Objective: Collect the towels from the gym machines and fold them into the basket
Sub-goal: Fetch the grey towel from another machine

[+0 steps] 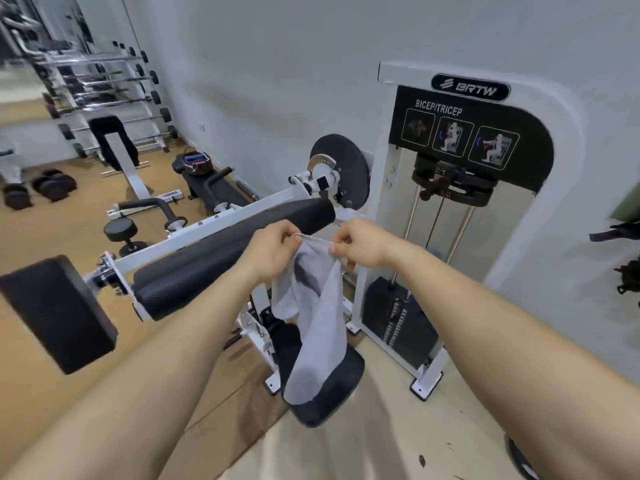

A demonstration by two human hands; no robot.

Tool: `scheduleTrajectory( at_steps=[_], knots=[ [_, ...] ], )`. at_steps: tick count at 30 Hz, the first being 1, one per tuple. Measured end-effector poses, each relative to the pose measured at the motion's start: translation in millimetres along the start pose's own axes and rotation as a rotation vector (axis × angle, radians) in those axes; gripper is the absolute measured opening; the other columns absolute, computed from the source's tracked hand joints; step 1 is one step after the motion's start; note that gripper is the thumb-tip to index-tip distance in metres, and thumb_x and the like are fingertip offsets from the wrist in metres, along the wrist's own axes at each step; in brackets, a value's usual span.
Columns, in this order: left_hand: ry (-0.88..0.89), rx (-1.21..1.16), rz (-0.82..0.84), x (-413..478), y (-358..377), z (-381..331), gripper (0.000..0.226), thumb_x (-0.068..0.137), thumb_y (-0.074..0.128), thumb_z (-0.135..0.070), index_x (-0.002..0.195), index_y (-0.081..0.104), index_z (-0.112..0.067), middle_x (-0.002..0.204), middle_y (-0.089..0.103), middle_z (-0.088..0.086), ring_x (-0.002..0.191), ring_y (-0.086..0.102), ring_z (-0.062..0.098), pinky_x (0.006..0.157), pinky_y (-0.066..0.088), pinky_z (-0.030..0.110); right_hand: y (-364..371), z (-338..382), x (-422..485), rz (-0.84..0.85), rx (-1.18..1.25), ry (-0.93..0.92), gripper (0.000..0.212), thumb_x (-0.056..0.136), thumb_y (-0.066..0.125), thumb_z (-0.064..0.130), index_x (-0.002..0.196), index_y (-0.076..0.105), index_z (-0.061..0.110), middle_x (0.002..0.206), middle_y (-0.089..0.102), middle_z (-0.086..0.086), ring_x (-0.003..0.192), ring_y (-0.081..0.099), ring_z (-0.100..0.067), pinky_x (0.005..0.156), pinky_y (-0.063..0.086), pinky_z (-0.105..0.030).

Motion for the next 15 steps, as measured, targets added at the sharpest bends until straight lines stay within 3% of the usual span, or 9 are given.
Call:
scheduleTrajectory(
  at_steps=[3,8,12,15],
  knots=[
    [-0.086,-0.053,0.01,-53.0,-2.9,22.5,0.013,0.1,0.051,-0.029,0.096,0.063,-0.024,0.091,0.065,-0.005,0.086,0.06,0.012,0.072,0.046,0.03,54.2,11.9,-15.7,0.064,0.089,-0.013,0.029,0.098,0.054,0.032,0.087,0.066,0.008,0.08,0.065,-0.009,0.073,0.059,-0.02,0.071,0.049,-0.036],
    [-0.17,0.019,0.017,-131.9,-30.4,63.5,0.013,0.099,0.053,-0.03,0.091,0.063,-0.024,0.09,0.064,-0.005,0.086,0.059,0.013,0.071,0.045,0.031,135.5,53.3,-37.4,0.176,0.123,-0.021,0.03,0.102,0.044,0.037,0.078,0.048,0.021,0.08,0.057,-0.002,0.074,0.053,-0.02,0.067,0.043,-0.037],
    [-0.265,0.056,0.018,-190.7,-67.2,108.6,0.015,0.098,0.055,-0.033,0.084,0.06,-0.032,0.087,0.063,-0.007,0.085,0.058,0.012,0.069,0.043,0.032,187.1,109.6,-45.1,0.284,0.089,-0.093,0.031,0.105,0.043,0.037,0.079,0.05,0.021,0.077,0.054,-0.002,0.071,0.052,-0.017,0.061,0.037,-0.03],
    [-0.332,0.057,-0.024,-234.7,-102.1,145.6,0.016,0.098,0.056,-0.03,0.083,0.062,-0.028,0.087,0.063,-0.006,0.085,0.057,0.013,0.07,0.04,0.031,222.1,158.7,-48.1,0.362,0.095,-0.14,0.036,0.104,0.043,0.043,0.077,0.051,0.02,0.074,0.053,-0.003,0.069,0.051,-0.017,0.064,0.04,-0.029]
  ],
)
Point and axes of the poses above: each hand's wrist, its own x-axis towards the middle knuckle, its own y-axis out of the palm, z = x × y, the point moved 6 cm from there along x, towards the middle knuckle
